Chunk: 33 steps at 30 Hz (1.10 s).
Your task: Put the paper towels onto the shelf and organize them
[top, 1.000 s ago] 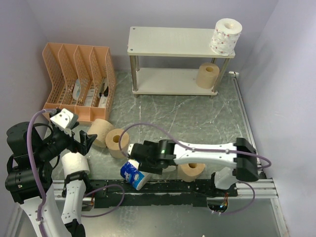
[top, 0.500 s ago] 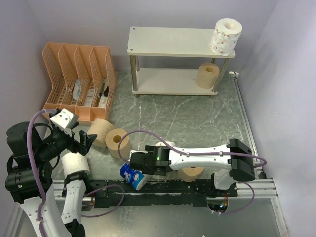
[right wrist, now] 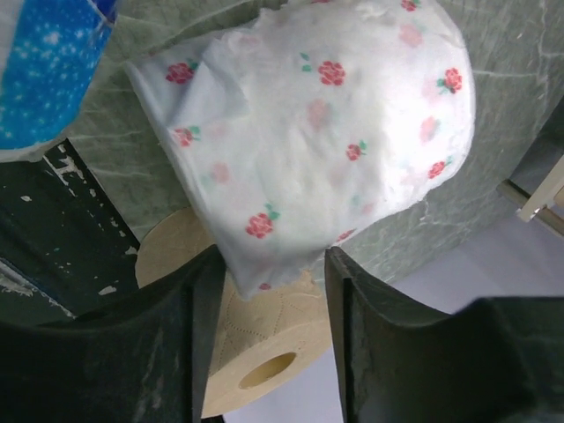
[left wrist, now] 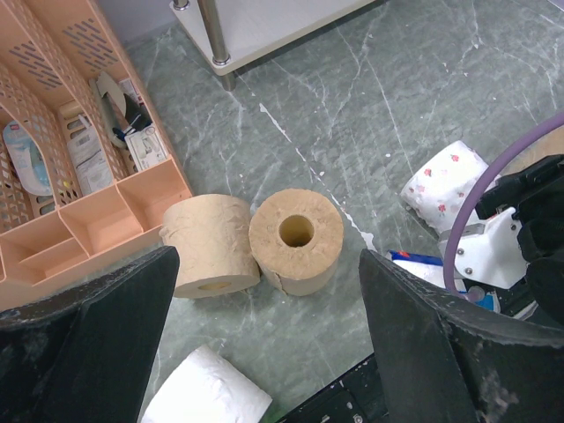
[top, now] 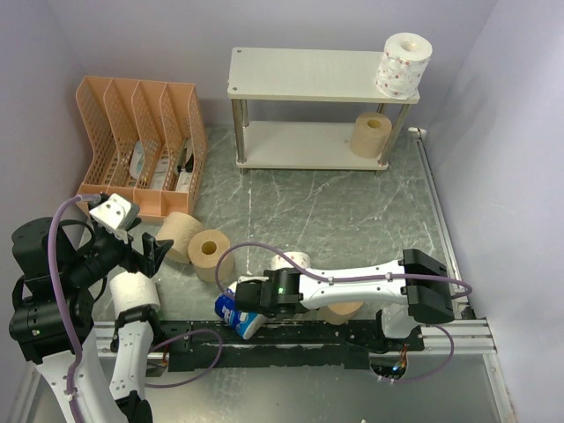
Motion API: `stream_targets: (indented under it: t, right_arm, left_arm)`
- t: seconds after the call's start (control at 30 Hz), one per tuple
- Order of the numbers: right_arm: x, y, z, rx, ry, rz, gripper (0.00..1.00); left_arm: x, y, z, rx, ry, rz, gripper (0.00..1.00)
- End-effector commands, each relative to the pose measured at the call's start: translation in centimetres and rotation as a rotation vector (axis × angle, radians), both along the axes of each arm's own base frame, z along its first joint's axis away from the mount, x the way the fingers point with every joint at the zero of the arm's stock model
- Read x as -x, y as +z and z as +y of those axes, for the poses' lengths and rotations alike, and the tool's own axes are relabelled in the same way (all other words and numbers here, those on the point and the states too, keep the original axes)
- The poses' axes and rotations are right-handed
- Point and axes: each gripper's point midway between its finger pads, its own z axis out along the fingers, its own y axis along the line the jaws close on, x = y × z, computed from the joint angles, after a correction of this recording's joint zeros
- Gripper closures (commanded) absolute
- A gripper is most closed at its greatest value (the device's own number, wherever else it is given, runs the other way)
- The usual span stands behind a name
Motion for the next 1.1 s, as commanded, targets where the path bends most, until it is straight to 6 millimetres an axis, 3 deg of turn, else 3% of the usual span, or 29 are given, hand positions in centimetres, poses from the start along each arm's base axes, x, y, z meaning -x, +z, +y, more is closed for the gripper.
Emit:
stream_targets:
  t: [0.0,0.07,0.27,0.33,0.4,0.43,0.47,0.57,0.83,0.97,1.07]
  right_arm:
    - [-0.8,-0.6,0.2,-0.001,-0.005,-0.054,0.55]
    - [-0.9,-1.1,0.3,-0.002,-0.005,-0.061,0.6]
    - [-0.9,-3.1,-0.1,0.007,-0.011,-0.068,0.64]
    - [-0.9,-3.3,-0.1,-0.002,-0.018,-0.066,0.74]
    - [-1.1,-3.1,0.0,-0.019,-0.025,-0.076,0.94]
    - [-1.4,-2.8,0.1,-0.032,-0.034,-0.095,1.0]
    - [-1.7,-2.3,0.2,-0.053,-0.046,-0.114,1.0]
    - [-2.7,0.3,1.5,-0.188,-0.087,-0.154,1.0]
    - [-5.2,10.2,5.9,-0.731,-0.212,-0.123,1.0]
    - [-6.9,15.4,6.5,-0.946,-0.27,-0.092,1.0]
    - [-9.6,19.6,5.9,-1.085,-0.38,-0.079,1.0]
  left_arm:
    - [-0.3,0.2,0.2,0.002,0.015,-0.016,0.05]
    - [-0.3,0.2,0.2,0.001,0.016,-0.018,0.05]
    - [-0.2,0.3,0.2,0.001,0.016,-0.021,0.05]
    - [-0.3,0.3,0.2,0.001,0.016,-0.021,0.05]
    - [-0.3,0.3,0.2,0.001,0.015,-0.021,0.05]
    - [-0.3,0.3,0.2,0.001,0.014,-0.021,0.05]
    - [-0.3,0.2,0.2,0.002,0.014,-0.019,0.05]
    - [-0.3,0.3,0.1,0.001,0.011,-0.019,0.05]
    - [-0.3,0.2,0.1,0.003,0.006,-0.014,0.05]
    - [-0.4,0.2,0.1,0.002,0.006,-0.013,0.05]
    - [-0.4,0.2,0.1,0.004,0.003,-0.01,0.05]
